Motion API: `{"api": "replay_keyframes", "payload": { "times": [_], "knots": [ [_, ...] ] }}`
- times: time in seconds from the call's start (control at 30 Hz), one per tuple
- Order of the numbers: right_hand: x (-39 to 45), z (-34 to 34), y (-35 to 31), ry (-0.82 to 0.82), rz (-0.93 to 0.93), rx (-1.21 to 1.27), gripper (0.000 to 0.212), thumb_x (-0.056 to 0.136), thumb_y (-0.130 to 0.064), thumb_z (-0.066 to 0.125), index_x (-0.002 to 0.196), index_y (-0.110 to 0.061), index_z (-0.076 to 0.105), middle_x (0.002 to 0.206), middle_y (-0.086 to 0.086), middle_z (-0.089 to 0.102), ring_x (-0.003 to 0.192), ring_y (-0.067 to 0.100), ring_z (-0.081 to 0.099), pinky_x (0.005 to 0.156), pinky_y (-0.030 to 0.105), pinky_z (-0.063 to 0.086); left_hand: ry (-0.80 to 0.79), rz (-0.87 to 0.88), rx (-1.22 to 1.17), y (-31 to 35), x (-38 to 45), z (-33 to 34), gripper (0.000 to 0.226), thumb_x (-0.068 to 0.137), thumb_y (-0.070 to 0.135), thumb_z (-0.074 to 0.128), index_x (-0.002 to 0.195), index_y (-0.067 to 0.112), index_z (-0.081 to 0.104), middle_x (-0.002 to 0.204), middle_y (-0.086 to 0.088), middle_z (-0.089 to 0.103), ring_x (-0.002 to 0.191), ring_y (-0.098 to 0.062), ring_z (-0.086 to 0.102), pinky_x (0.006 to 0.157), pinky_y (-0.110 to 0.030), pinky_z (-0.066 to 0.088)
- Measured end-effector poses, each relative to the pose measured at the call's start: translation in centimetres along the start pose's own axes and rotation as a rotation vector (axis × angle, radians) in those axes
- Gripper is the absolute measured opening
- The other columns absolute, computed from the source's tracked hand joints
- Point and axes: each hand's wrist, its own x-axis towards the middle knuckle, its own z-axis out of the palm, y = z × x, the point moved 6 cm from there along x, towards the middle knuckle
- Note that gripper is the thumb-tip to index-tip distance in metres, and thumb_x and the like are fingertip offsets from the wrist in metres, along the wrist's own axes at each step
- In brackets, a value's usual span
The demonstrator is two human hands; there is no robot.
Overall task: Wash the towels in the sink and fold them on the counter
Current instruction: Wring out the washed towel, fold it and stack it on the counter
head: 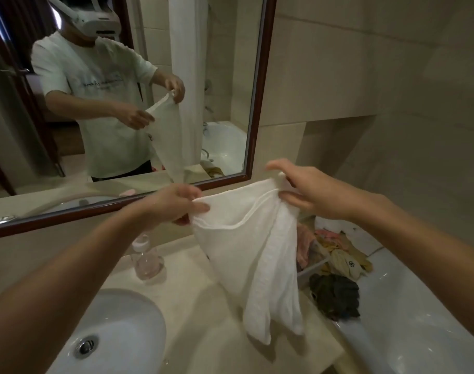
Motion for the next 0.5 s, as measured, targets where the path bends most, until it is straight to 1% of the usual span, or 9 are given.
{"api": "replay_keyframes", "payload": {
  "times": [0.03, 0.07, 0.1, 0.17, 0.2, 0.27, 0.33, 0.4, 0.5],
  "knots": [
    [-0.3, 0.3, 0.5, -0.021, 0.015, -0.015, 0.066, 0.101, -0.017, 0.056, 0.141, -0.055, 0.019, 0.131, -0.030, 0.040, 0.107, -0.008, 0.048, 0.099, 0.019, 0.044, 0.048, 0.013, -0.027, 0.7, 0.2, -0.4, 0.007, 0.093, 0.017, 0.065, 0.093, 0.015, 0.071, 0.089, -0.012, 0.066, 0.082, -0.023, 0.059, 0.074, -0.032, 0.049],
    [-0.4, 0.5, 1.0, -0.038, 0.036, -0.064, 0.070, 0.101, -0.016, 0.055, 0.147, -0.051, 0.015, 0.133, -0.023, 0.040, 0.112, -0.004, 0.046, 0.099, 0.020, 0.042, 0.076, 0.024, -0.047, 1.4, 0.4, -0.7, 0.007, 0.093, 0.014, 0.064, 0.090, 0.015, 0.070, 0.088, -0.011, 0.063, 0.083, -0.023, 0.056, 0.075, -0.032, 0.048],
    [-0.5, 0.9, 1.4, -0.059, 0.064, -0.124, 0.064, 0.102, -0.016, 0.054, 0.151, -0.043, 0.023, 0.130, -0.016, 0.044, 0.113, 0.003, 0.047, 0.098, 0.021, 0.043, 0.071, 0.024, -0.063, 2.0, 0.5, -0.8, 0.010, 0.093, 0.011, 0.063, 0.088, 0.016, 0.070, 0.087, -0.010, 0.062, 0.084, -0.023, 0.055, 0.075, -0.032, 0.047],
    [-0.3, 2.0, 1.9, -0.096, 0.091, -0.221, 0.038, 0.102, -0.016, 0.052, 0.138, -0.028, 0.047, 0.118, -0.009, 0.047, 0.106, 0.012, 0.052, 0.092, 0.026, 0.047, 0.013, 0.007, -0.056, 2.8, 0.3, -1.0, 0.012, 0.092, 0.007, 0.063, 0.093, 0.013, 0.073, 0.088, -0.011, 0.060, 0.083, -0.024, 0.052, 0.073, -0.030, 0.045],
    [-0.1, 2.5, 1.8, -0.083, 0.082, -0.234, 0.026, 0.102, -0.017, 0.050, 0.127, -0.025, 0.050, 0.113, -0.007, 0.047, 0.100, 0.013, 0.053, 0.089, 0.029, 0.049, 0.011, -0.004, -0.054, 3.1, 0.2, -1.3, 0.013, 0.092, 0.006, 0.063, 0.097, 0.012, 0.074, 0.090, -0.012, 0.060, 0.082, -0.024, 0.051, 0.072, -0.029, 0.045],
    [0.8, 2.9, 1.6, 0.011, 0.069, -0.242, 0.008, 0.103, -0.018, 0.048, 0.108, -0.024, 0.044, 0.105, -0.004, 0.044, 0.085, 0.014, 0.052, 0.076, 0.033, 0.049, 0.038, -0.035, -0.147, 3.2, 0.2, -1.9, 0.018, 0.093, 0.006, 0.060, 0.103, 0.011, 0.074, 0.094, -0.010, 0.064, 0.085, -0.022, 0.055, 0.077, -0.029, 0.048],
    [2.0, 2.8, 1.7, 0.108, 0.084, -0.214, 0.009, 0.103, -0.018, 0.044, 0.100, -0.024, 0.038, 0.099, -0.004, 0.043, 0.080, 0.016, 0.049, 0.068, 0.031, 0.042, 0.073, -0.055, -0.257, 2.8, 0.5, -2.1, 0.021, 0.093, 0.004, 0.057, 0.107, 0.006, 0.072, 0.094, -0.010, 0.063, 0.087, -0.021, 0.054, 0.077, -0.028, 0.046],
    [3.2, 3.1, 2.1, 0.134, 0.109, -0.129, 0.005, 0.100, -0.024, 0.036, 0.099, -0.022, 0.040, 0.097, -0.001, 0.047, 0.082, 0.019, 0.048, 0.070, 0.035, 0.043, 0.168, -0.100, -0.206, 1.6, 0.8, -2.7, 0.022, 0.093, 0.004, 0.057, 0.112, 0.003, 0.069, 0.097, -0.013, 0.059, 0.085, -0.023, 0.050, 0.071, -0.026, 0.044],
    [3.9, 4.7, 2.0, 0.035, 0.095, -0.111, 0.028, 0.095, -0.046, 0.037, 0.105, -0.020, 0.044, 0.097, 0.000, 0.050, 0.084, 0.019, 0.051, 0.074, 0.037, 0.047, 0.288, -0.117, -0.126, -0.5, 0.5, -3.0, 0.017, 0.094, 0.002, 0.055, 0.106, 0.002, 0.067, 0.093, -0.014, 0.058, 0.078, -0.020, 0.051, 0.067, -0.026, 0.045]
  ]
}}
